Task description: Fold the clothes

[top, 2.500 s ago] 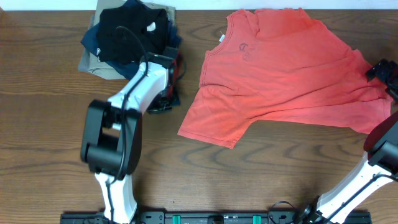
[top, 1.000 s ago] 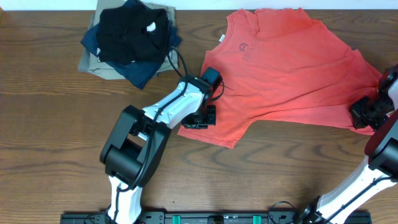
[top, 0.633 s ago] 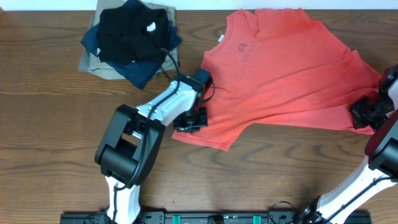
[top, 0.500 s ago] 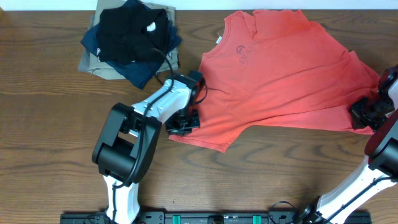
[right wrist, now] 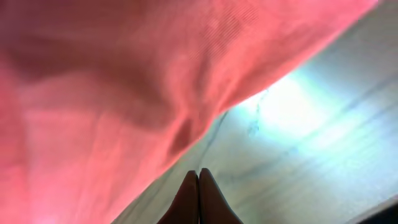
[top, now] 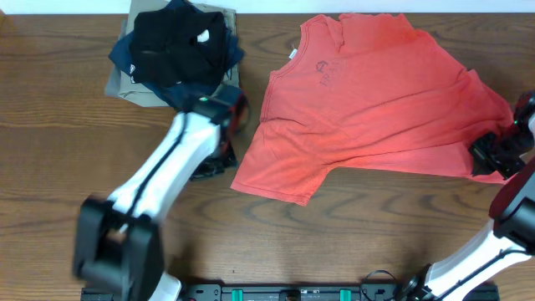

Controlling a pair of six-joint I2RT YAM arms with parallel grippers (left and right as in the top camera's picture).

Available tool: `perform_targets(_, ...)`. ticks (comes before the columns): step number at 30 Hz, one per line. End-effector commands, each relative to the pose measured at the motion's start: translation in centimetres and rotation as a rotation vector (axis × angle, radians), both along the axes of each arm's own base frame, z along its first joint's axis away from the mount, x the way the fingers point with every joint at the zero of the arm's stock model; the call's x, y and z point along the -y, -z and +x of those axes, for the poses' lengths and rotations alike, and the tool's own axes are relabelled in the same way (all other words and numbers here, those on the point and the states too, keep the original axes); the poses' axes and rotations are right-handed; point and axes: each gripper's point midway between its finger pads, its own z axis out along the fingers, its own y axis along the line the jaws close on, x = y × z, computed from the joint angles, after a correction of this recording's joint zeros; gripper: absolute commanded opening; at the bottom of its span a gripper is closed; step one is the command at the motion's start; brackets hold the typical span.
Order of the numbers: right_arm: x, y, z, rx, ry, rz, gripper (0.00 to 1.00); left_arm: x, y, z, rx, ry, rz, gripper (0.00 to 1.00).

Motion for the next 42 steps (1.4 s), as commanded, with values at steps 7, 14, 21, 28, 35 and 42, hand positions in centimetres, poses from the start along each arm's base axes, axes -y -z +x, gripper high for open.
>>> perform_targets(7, -0.7, -8.4, 7.6, 0.483, -0.179, -0.057, 0.18, 8.4, -4.7, 3.4, 0.250, 0.280, -0.398, 0.06)
perform_targets(14, -0.1, -10.1, 12.8, 0.664, -0.281, -0.160, 0.69, 12.8, 0.6, 3.6, 0.154, 0.373, -0.388, 0.06)
perform_targets(21, 2.8, -7.5, 13.9, 0.479, -0.307, -0.371, 0.04, 14.1, 7.5, 4.8, 0.069, 0.377, -0.347, 0.07)
perform_targets(28, 4.7, -6.1, 16.0, 0.445, -0.362, -0.416, 0.01, 14.1, 10.5, 5.1, 0.030, 0.367, -0.331, 0.06)
perform_targets(35, 4.9, -0.9, 16.3, 0.383, -0.365, -0.372, 0.01, 13.8, 11.1, 4.7, 0.006, 0.328, -0.324, 0.06)
perform_targets(42, 5.2, 1.1, 16.3, 0.361, -0.363, -0.359, 0.01, 12.8, 11.4, 3.3, -0.053, 0.301, -0.291, 0.06)
